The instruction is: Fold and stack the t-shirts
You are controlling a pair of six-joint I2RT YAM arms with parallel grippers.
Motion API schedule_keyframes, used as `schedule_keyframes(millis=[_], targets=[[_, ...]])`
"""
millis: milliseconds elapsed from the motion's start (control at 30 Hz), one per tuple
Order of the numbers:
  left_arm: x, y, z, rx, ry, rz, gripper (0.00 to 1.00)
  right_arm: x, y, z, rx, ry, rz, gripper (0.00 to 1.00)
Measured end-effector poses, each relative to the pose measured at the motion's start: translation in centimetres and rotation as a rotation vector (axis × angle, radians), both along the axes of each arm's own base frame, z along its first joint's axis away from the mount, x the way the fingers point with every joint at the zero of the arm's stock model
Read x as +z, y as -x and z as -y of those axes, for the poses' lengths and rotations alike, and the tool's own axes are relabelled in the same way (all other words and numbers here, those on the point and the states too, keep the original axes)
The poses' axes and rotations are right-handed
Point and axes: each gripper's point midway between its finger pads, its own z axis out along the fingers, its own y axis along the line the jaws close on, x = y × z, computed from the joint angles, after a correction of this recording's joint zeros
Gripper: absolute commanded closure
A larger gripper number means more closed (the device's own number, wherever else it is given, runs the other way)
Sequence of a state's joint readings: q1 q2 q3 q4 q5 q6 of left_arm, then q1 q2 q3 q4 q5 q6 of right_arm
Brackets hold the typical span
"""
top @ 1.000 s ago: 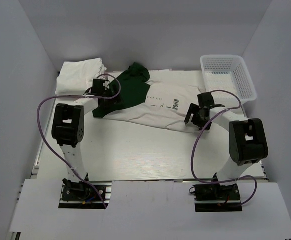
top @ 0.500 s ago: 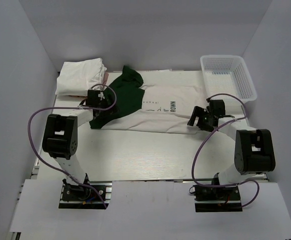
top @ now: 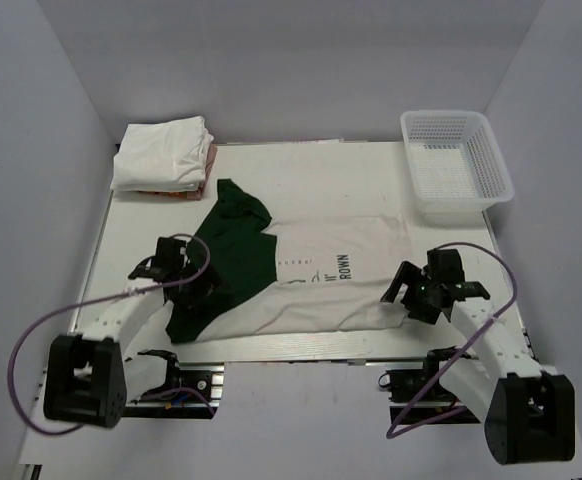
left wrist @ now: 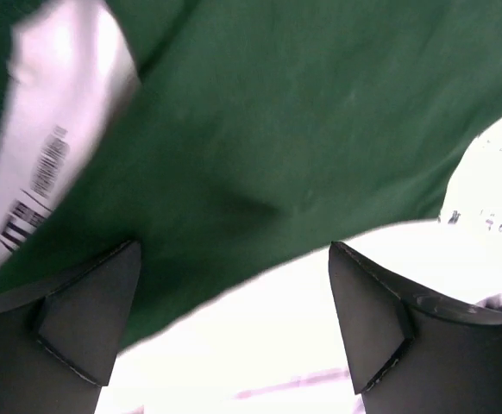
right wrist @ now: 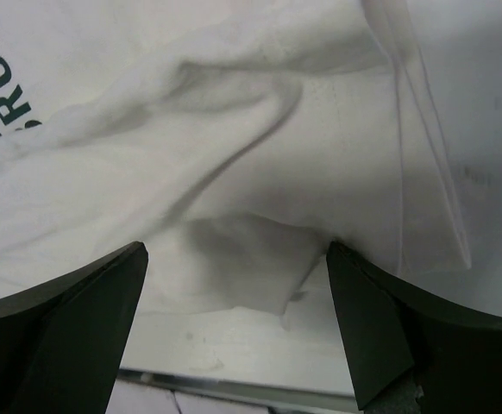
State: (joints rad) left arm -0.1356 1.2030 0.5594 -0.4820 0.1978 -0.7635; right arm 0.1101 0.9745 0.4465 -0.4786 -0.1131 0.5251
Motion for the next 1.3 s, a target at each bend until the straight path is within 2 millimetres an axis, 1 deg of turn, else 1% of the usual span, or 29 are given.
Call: schedule_keyframes(millis=[67,133,200,233,267,333,400,467,500,533,567,600,667,700,800,833,900,1000,1067,1100,1133,1167,1233,1267,1300], targets=[[0.2,3.6,0.2,0.013,0.028,-0.071,0.00,0.3,1.6,-0.2,-0.011,-0.018,-0.033,0.10],[0.9,6.2,0.0,0.032,0.030,-0.112,0.00,0.7,2.4,-0.4,-0.013,-0.028,-0.038,0.10],[2.5,7.1,-0.6,0.059,0.009,-0.112,0.00,1.1,2.7,-0.4,-0.010,-0.029,-0.037,0.10],[3.7,6.8,-1.0,0.075,-0.007,-0.090,0.00,1.4,2.6,-0.4,-0.006,-0.028,-0.032,0.10],[5.3,5.9,-1.2,0.089,-0.020,-0.049,0.00,1.7,2.5,-0.4,-0.002,-0.027,-0.026,0.10],[7.9,3.8,-1.5,0.104,-0.033,0.041,0.00,3.3,1.3,-0.5,0.009,-0.023,0.026,0.10],[10.2,1.0,-1.8,0.123,-0.052,0.144,0.00,5.8,-0.8,-0.5,0.017,-0.015,0.120,0.10],[11.1,-1.3,-2.2,0.126,-0.080,0.201,0.00,8.3,-3.0,-0.6,0.030,-0.006,0.219,0.10],[11.2,-2.6,-2.3,0.120,-0.098,0.211,0.00,9.2,-3.9,-0.6,0.040,0.001,0.257,0.10],[11.2,-4.5,-2.3,0.092,-0.129,0.214,0.00,10.1,-4.7,-0.6,0.049,0.012,0.285,0.10],[11.2,-5.3,-2.3,0.082,-0.137,0.218,0.00,10.8,-5.4,-0.6,0.057,0.022,0.305,0.10],[10.9,-6.7,-2.1,0.059,-0.150,0.204,0.00,11.0,-6.2,-0.6,0.062,0.038,0.308,0.10],[10.6,-10.6,-1.7,0.019,-0.177,0.199,0.00,10.9,-7.4,-0.6,0.073,0.063,0.308,0.10],[10.3,-12.5,-1.4,0.000,-0.185,0.201,0.00,10.4,-7.9,-0.6,0.077,0.073,0.294,0.10],[9.0,-17.4,-0.4,-0.056,-0.187,0.192,0.00,8.6,-8.4,-0.6,0.089,0.094,0.240,0.10],[8.3,-18.7,-0.1,-0.068,-0.187,0.185,0.00,8.2,-8.5,-0.6,0.092,0.099,0.227,0.10],[6.6,-20.5,0.2,-0.085,-0.191,0.156,0.00,7.6,-8.8,-0.6,0.096,0.107,0.203,0.10],[3.9,-22.3,0.4,-0.090,-0.195,0.088,0.00,7.3,-9.5,-0.7,0.097,0.113,0.193,0.10],[2.2,-23.1,0.5,-0.084,-0.194,0.051,0.00,7.5,-10.1,-0.8,0.098,0.113,0.202,0.10],[1.4,-23.2,0.5,-0.080,-0.194,0.032,0.02,7.4,-10.3,-0.8,0.098,0.113,0.205,0.10],[0.8,-23.2,0.5,-0.075,-0.193,0.013,0.08,7.4,-10.4,-0.8,0.098,0.114,0.205,0.10],[0.4,-23.3,0.5,-0.072,-0.191,0.000,0.38,7.3,-10.5,-0.7,0.097,0.117,0.204,0.10],[-0.3,-23.8,0.7,-0.065,-0.188,-0.012,0.70,7.0,-10.6,-0.5,0.090,0.132,0.196,0.10],[-0.3,-24.0,0.7,-0.064,-0.187,-0.012,0.97,6.9,-10.6,-0.4,0.087,0.138,0.194,0.10],[-0.3,-24.4,0.8,-0.067,-0.184,-0.005,1.00,6.8,-10.6,-0.3,0.084,0.144,0.192,0.10]])
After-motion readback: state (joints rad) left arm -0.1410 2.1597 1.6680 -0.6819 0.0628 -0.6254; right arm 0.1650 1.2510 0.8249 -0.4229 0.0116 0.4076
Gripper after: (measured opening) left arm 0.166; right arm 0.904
